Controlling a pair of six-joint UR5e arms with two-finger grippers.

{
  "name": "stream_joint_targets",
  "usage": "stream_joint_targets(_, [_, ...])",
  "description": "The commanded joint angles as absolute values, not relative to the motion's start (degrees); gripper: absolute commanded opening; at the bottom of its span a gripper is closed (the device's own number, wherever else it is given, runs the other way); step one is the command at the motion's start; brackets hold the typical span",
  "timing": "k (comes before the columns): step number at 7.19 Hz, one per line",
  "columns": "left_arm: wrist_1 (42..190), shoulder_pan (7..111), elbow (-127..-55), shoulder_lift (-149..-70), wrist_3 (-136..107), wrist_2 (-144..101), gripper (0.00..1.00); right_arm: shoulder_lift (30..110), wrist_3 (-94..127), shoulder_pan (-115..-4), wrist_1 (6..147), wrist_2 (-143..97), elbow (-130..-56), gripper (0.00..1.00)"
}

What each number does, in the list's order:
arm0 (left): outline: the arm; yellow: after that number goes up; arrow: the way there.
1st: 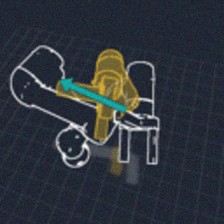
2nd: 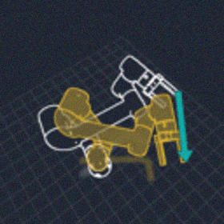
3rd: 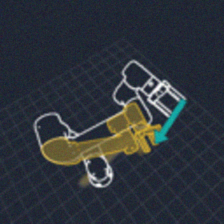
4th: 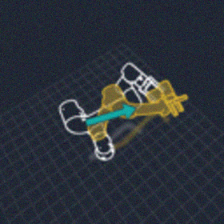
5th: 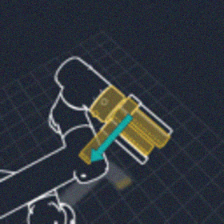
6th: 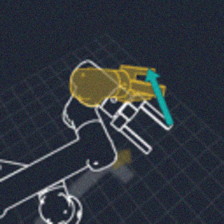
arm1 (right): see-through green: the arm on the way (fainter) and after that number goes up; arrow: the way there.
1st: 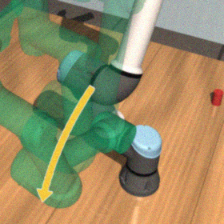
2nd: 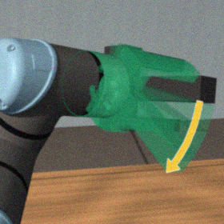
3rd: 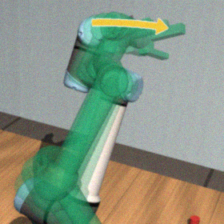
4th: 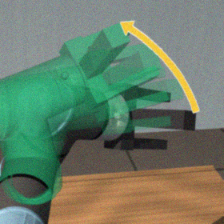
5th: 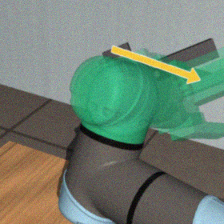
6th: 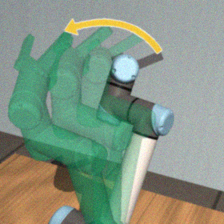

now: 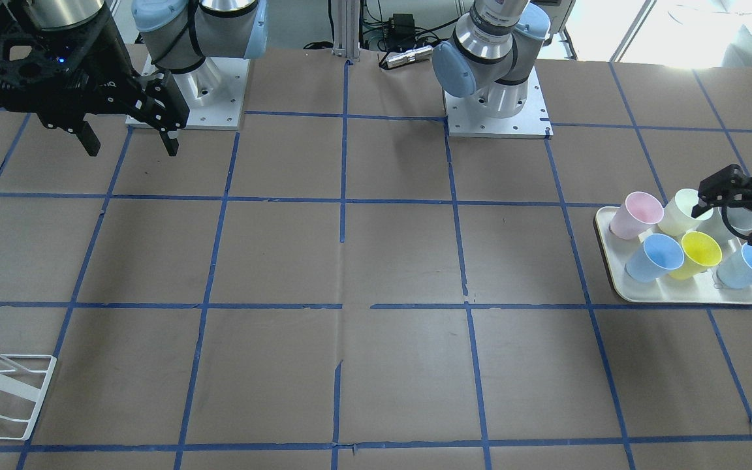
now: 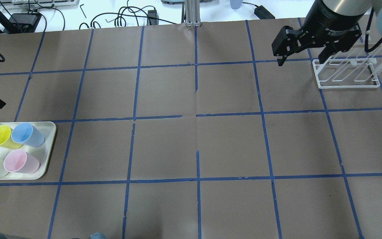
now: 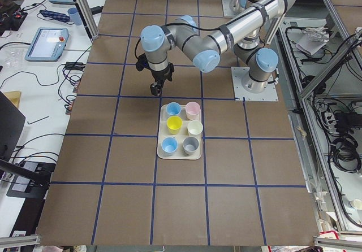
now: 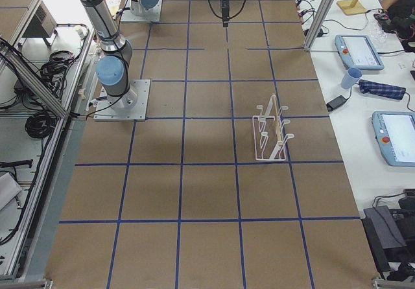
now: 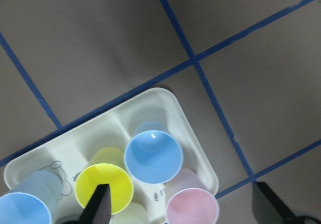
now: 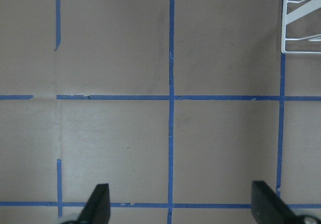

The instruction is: Transfer IKEA cup to right arm and place on rack

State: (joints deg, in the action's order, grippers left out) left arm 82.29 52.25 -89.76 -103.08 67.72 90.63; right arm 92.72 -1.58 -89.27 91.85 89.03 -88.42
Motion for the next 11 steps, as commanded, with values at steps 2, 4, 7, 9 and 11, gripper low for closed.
stream_joint_targets(2, [75.2,47.1,-89.8,-109.1,75.8,90.6,1.0,92.7,-1.6,-89.2,91.9,89.0,-88.4,1.0])
stream_joint_targets(4, [75.0,43.4,-91.3,-109.9,81.2,90.6,1.0,92.7,-1.6,-89.2,91.9,89.0,-88.3,1.0])
stream_joint_targets(7, [71.4,43.1,-95.3,-110.3,84.6,90.7,1.0,92.7,-1.6,-89.2,91.8,88.9,-88.3,1.0])
stream_joint_targets(9, [64.2,43.2,-96.6,-110.9,86.2,90.7,1.0,92.7,-1.6,-89.3,91.9,88.9,-88.4,1.0])
stream_joint_targets(11, [63.4,43.2,-96.8,-112.8,85.8,90.6,1.0,92.7,-1.6,-89.3,91.9,88.9,-88.4,1.0])
